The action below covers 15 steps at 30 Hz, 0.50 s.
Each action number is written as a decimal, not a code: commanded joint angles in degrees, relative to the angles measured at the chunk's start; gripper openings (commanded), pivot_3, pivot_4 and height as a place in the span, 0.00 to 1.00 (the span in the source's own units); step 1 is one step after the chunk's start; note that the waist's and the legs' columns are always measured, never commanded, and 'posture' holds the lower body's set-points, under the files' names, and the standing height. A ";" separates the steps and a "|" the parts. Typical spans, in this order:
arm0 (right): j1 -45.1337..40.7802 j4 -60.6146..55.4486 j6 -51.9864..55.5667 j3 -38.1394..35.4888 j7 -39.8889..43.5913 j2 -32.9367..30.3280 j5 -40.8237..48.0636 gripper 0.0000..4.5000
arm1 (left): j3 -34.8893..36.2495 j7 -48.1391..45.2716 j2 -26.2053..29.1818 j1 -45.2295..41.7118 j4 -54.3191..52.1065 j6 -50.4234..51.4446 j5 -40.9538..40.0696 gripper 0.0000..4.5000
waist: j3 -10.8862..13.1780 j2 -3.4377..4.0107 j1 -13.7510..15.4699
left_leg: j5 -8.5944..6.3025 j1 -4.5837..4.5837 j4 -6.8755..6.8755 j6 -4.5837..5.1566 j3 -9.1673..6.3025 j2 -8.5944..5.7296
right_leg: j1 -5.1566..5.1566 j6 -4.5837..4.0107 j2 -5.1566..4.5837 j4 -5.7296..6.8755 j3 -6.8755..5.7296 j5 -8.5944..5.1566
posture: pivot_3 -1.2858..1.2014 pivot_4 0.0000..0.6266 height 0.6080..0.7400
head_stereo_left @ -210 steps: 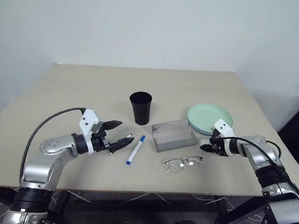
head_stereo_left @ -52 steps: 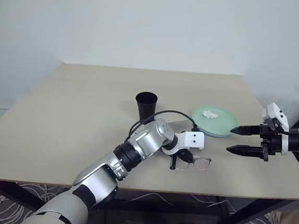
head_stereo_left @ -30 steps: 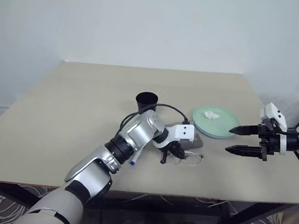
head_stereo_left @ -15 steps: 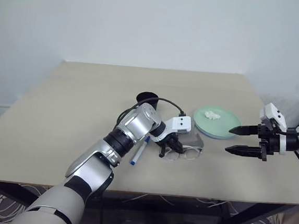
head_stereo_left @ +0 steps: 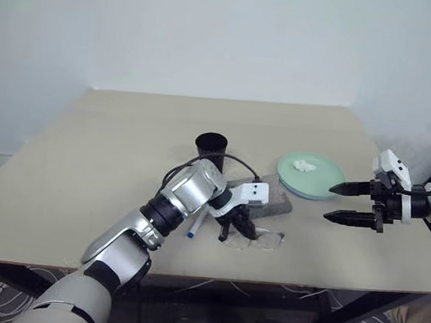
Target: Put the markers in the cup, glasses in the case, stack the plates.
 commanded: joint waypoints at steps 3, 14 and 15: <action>-1.81 -0.87 -0.52 -0.49 -0.07 -0.04 0.25 1.00 | -0.60 -0.05 1.04 -1.11 -0.25 0.55 0.95 0.00 | 0.00 0.00 0.00 | 0.00 0.00 0.00 0.00 -0.02 -0.03 | 0.01 0.00 -0.02 -0.01 0.01 0.00 | 0.52 0.00 0.94; -1.86 -1.03 -0.50 -0.24 -0.22 0.19 0.31 1.00 | 0.14 3.12 0.69 -2.63 0.89 -6.10 3.30 0.14 | 0.00 0.00 0.00 | -0.01 0.00 0.00 -0.01 -0.03 -0.01 | 0.00 0.00 -0.02 0.00 0.01 0.00 | 0.52 0.00 0.94; -1.86 -1.03 -0.51 -0.22 -0.24 0.21 0.29 1.00 | -0.03 3.26 0.65 -2.68 0.81 -6.38 3.57 0.14 | 0.00 0.00 0.00 | -0.01 0.00 0.00 -0.01 -0.03 -0.02 | 0.01 0.00 -0.03 -0.01 0.02 0.00 | 0.52 0.00 0.94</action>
